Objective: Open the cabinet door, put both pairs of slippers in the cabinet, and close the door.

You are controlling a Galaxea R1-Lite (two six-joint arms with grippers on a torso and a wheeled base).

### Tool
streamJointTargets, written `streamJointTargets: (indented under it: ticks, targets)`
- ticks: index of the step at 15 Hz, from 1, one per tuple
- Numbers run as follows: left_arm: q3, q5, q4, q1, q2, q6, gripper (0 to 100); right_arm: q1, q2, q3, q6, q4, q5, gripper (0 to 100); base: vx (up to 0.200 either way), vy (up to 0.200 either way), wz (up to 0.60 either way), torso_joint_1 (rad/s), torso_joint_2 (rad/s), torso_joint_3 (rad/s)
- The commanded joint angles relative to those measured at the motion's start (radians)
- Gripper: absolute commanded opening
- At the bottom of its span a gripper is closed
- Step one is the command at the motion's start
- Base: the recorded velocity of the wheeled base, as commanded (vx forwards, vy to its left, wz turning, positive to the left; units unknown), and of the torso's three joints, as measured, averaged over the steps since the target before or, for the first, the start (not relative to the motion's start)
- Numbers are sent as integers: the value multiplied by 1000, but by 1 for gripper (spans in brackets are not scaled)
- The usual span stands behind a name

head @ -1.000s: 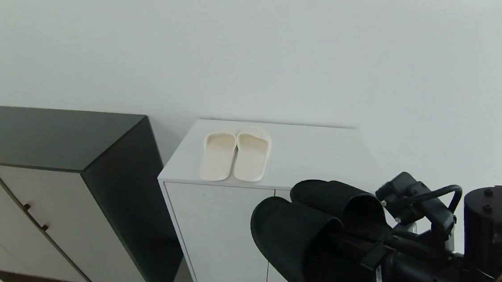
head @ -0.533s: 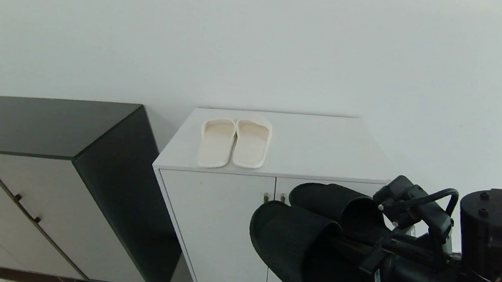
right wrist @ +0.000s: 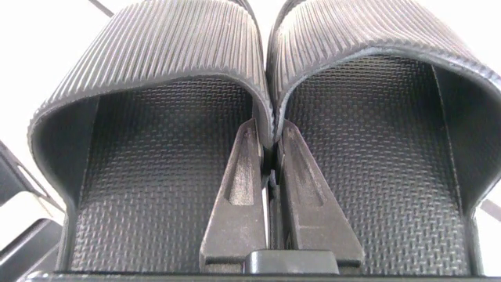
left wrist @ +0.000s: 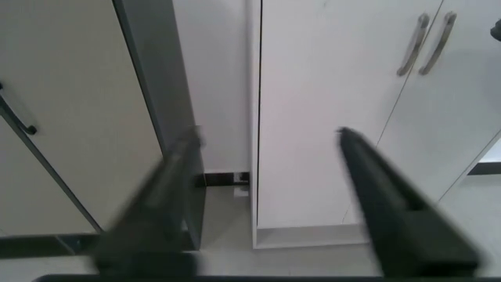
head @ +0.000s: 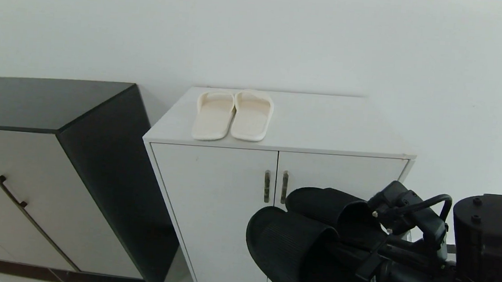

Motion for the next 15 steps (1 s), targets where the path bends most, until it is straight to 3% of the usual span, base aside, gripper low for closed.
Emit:
streamJointTargets:
  ticks: [1,15]
  targets:
    - [0,0,0,0,0,0,100,4,4,0,0,0,0,0,0,0,0,-198,520,315]
    - [0,-3,0,0,0,4,100,18,3,31,-9,0,-2,0,0,0,0,-152,480,323]
